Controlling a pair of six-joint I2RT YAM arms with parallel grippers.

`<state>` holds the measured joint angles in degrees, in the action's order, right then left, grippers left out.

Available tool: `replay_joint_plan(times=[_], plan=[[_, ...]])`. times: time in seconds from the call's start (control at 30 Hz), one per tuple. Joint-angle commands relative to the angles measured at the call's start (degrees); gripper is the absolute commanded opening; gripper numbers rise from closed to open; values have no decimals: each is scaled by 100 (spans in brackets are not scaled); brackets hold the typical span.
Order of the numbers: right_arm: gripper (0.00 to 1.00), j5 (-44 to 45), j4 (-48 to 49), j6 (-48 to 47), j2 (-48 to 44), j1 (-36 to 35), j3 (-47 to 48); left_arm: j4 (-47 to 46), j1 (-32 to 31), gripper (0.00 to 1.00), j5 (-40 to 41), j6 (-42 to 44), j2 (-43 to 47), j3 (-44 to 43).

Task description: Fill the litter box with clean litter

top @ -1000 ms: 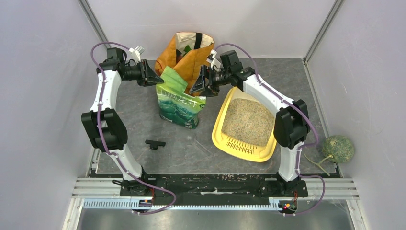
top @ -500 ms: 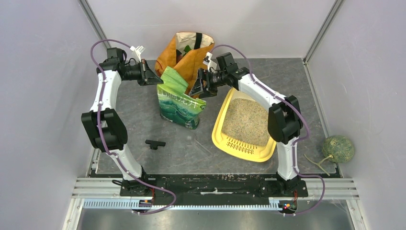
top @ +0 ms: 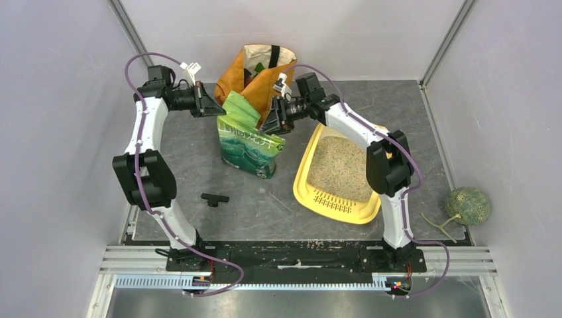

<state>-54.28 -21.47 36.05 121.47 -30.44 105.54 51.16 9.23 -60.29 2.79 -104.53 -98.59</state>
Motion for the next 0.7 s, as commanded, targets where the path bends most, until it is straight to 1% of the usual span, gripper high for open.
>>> replay_joint_plan(times=[0.0, 0.1, 0.23, 0.3, 0.33, 0.43, 0.47, 0.6, 0.63, 0.67], plan=[[44, -301, 290, 146, -219, -10, 138, -368, -22, 2, -304, 54, 284, -73], [35, -197, 208, -17, -247, -15, 235, -378, -23, 2, -251, 55, 301, -91], [19, 51, -166, -499, -208, -23, 537, -387, -18, 2, -198, 198, 438, -50], [7, 222, -426, -853, -186, -31, 704, -351, -20, 2, -161, 350, 524, -21], [0, 309, -534, -1014, -185, -39, 781, -313, -19, 3, -142, 427, 561, -12], [0, 541, -787, -1377, -177, -70, 968, -165, -23, 4, -103, 699, 640, -32], [0, 599, -840, -1513, -183, -79, 1019, -102, -20, 8, -126, 809, 659, -42], [0, 982, -1123, -2293, -350, -243, 1055, 46, -18, 13, -132, 1251, 752, -38], [0, 1112, -1206, -2505, -403, -316, 1048, 131, -19, 12, -159, 1352, 735, -66], [0, 1211, -1263, -2726, -450, -361, 1024, 253, -18, 8, -230, 1477, 701, -121]])
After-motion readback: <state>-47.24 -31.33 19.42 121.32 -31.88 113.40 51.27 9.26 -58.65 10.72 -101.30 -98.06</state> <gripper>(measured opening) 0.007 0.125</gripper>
